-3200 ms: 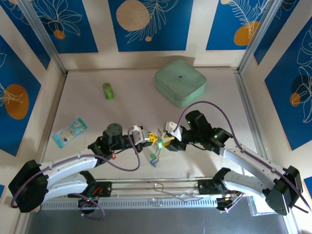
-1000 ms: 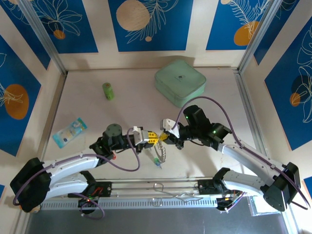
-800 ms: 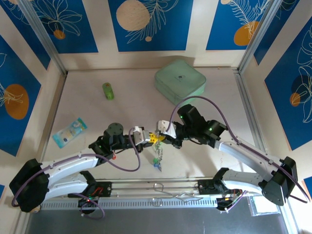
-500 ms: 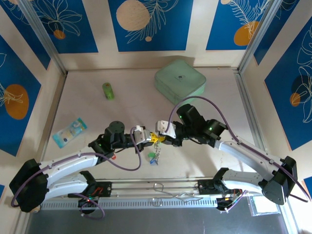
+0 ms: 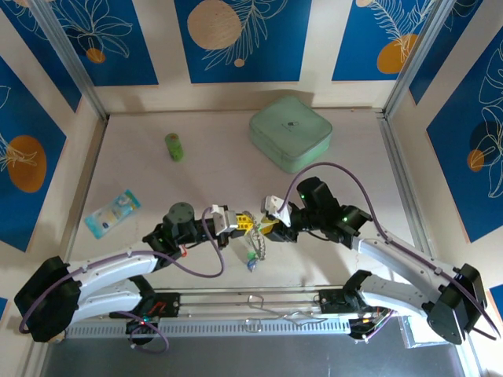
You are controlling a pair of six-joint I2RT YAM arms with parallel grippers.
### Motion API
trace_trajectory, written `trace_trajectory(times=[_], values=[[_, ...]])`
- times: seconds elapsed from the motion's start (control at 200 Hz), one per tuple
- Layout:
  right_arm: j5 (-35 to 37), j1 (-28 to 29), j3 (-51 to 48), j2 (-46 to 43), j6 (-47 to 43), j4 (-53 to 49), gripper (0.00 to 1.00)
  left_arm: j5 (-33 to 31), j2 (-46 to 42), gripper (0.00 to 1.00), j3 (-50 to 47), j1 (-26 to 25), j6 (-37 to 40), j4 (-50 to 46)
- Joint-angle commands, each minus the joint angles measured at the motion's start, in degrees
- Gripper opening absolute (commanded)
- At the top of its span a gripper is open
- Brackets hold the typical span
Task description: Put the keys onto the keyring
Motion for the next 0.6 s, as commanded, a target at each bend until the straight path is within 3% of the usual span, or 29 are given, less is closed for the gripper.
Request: trace_trajectory(times=[0.0, 0.32, 0.595], values=[[-3.1, 0.3, -0.1, 0.9, 1.6, 3.4, 0.32, 2.3, -0.3, 0.00, 0.0, -0.3, -1.7, 6.1], [-6.6, 0.4, 0.2, 1.6, 1.4, 4.0, 0.15, 2.1, -0.5, 0.00, -0.4, -0.3, -2.5, 7.8], [-7.4, 1.5, 2.4, 4.5, -0.1, 2.0, 0.06, 4.4, 0.4, 0.00, -0.6, -0.3, -3.8, 12.7]])
